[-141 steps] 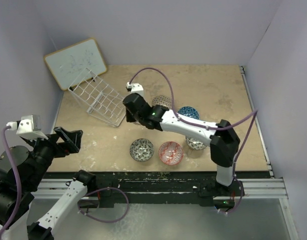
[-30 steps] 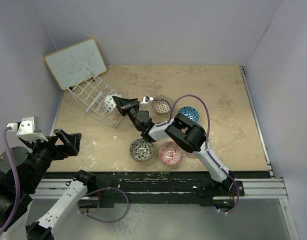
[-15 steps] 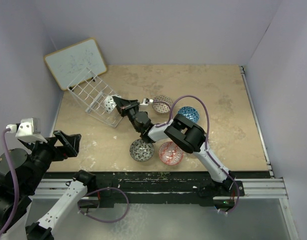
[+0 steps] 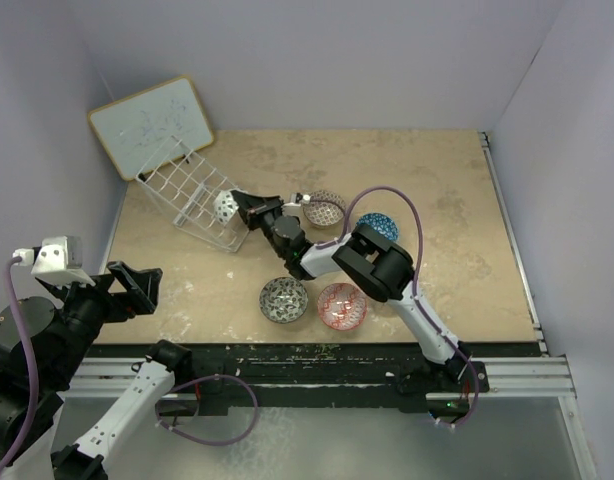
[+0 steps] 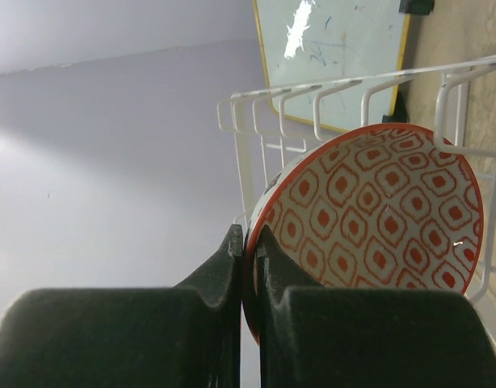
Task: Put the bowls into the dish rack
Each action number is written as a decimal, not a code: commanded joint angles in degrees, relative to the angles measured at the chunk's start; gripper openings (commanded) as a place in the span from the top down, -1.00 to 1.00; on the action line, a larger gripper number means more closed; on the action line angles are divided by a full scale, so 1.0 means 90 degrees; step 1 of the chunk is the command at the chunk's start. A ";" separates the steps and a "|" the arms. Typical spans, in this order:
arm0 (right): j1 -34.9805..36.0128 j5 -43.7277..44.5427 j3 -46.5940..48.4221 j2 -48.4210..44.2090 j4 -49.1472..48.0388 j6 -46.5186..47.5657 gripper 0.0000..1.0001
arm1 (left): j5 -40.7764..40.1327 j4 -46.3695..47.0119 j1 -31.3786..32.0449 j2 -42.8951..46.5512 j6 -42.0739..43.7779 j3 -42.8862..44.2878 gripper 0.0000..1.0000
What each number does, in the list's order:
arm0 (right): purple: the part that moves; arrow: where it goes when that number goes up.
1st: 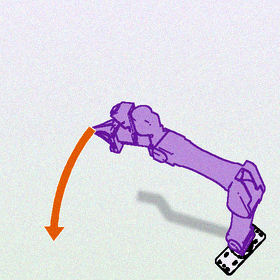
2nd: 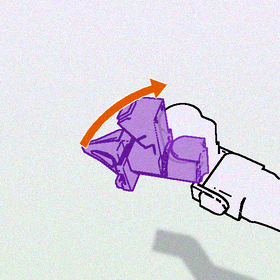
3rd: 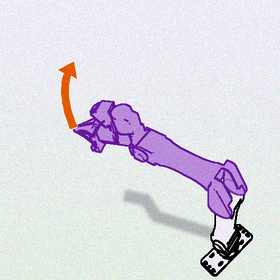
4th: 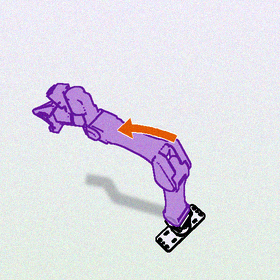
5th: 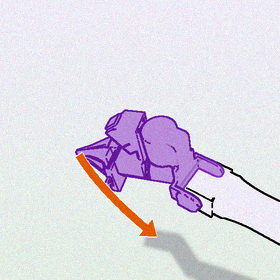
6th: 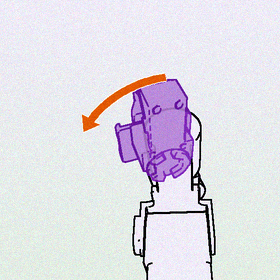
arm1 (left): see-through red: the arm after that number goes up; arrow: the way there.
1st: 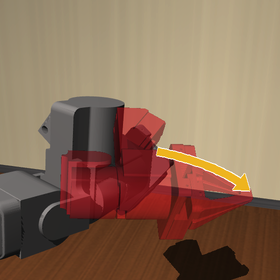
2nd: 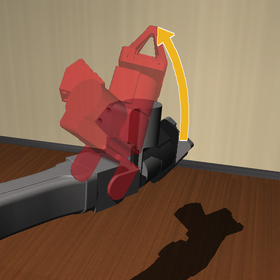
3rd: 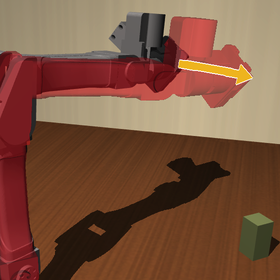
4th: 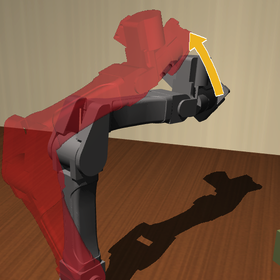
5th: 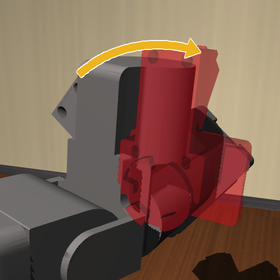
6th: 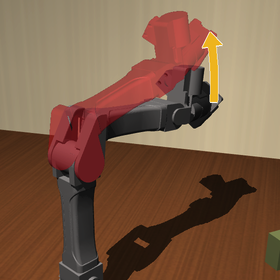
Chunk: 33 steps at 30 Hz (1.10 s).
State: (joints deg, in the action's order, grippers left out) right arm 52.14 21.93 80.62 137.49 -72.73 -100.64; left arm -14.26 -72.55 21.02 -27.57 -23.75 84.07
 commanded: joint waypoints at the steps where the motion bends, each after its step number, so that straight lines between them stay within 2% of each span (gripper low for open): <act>1: -0.0382 -0.0160 -0.0008 -0.0203 -0.0148 0.0031 1.00 | -0.0056 0.0066 -0.0028 0.0006 0.0156 0.0075 -0.98; 7: -0.0590 -0.0452 -0.0008 -0.0201 -0.0412 0.0186 1.00 | -0.0039 0.0090 -0.0028 0.0007 0.0150 0.0039 -0.98; 16: -0.0613 -0.0578 0.0085 0.0070 -0.1672 -0.0003 1.00 | -0.0057 0.0045 -0.0027 0.0055 0.0132 0.0007 -0.98; 22: -0.0608 -0.0557 0.0071 -0.0120 -0.1151 0.0098 1.00 | -0.0054 0.0034 -0.0024 0.0085 0.0112 -0.0009 -0.98; 30: -0.0608 -0.0955 0.0510 0.0348 -0.0885 -0.0160 1.00 | -0.0061 -0.0006 -0.0029 0.0119 0.0138 -0.0018 -0.98; 33: -0.0608 -0.1072 0.0541 0.0357 -0.0582 -0.0206 0.88 | -0.0092 -0.0017 -0.0022 0.0143 0.0158 -0.0024 -0.98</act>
State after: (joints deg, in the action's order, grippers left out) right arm 46.85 14.39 82.61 141.43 -78.56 -101.01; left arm -14.28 -73.12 21.02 -26.68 -23.29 83.99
